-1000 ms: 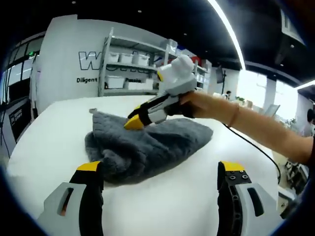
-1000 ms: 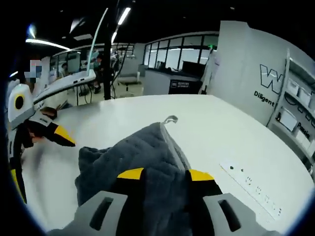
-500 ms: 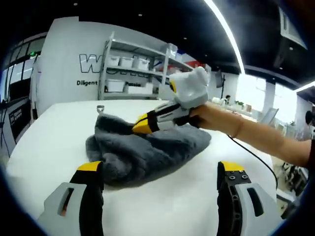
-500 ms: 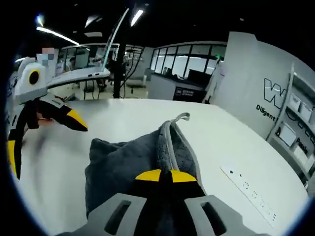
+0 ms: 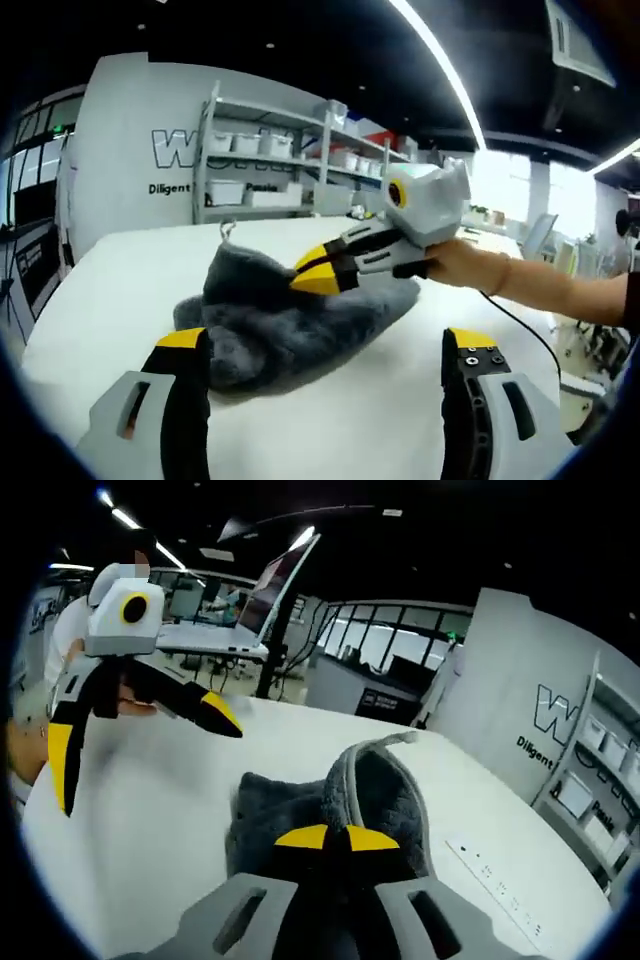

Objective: Open the folded towel by lifting each exposed corner and separating the folded layers until the towel lies flat within the target outline without major curled edges

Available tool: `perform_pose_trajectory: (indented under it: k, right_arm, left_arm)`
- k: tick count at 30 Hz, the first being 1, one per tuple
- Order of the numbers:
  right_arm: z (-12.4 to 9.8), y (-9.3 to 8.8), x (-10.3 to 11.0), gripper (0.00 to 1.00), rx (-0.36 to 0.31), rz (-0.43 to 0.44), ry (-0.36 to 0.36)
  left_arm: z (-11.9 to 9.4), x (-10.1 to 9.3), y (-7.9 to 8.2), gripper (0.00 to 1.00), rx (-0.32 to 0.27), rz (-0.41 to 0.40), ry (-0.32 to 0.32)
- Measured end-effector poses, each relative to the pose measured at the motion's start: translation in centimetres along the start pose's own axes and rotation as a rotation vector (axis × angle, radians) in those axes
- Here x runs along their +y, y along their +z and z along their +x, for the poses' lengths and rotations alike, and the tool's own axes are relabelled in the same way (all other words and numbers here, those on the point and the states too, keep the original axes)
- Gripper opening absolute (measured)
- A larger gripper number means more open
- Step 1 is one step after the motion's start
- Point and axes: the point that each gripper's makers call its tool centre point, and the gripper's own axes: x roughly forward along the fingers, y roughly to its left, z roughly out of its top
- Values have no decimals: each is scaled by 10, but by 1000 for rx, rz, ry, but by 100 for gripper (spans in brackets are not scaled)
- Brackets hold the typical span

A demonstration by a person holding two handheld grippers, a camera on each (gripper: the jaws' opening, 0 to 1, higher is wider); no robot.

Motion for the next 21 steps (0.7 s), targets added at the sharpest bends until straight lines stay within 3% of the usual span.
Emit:
perform_pose_trajectory:
  k: [5, 10, 14, 21]
  right_arm:
    - [-14, 12, 18, 0, -38, -28, 23]
    - [-25, 17, 41, 1, -57, -62, 52]
    - [-32, 16, 64, 1, -68, -83, 80]
    - [-42, 1, 99, 1, -55, -94, 121]
  left_arm:
    - [-5, 4, 1, 94, 31, 51, 40]
    - [-18, -11, 8, 93, -13, 64, 14]
    - [-30, -20, 2, 93, 6, 104, 7]
    - [-59, -31, -1, 93, -39, 107, -9]
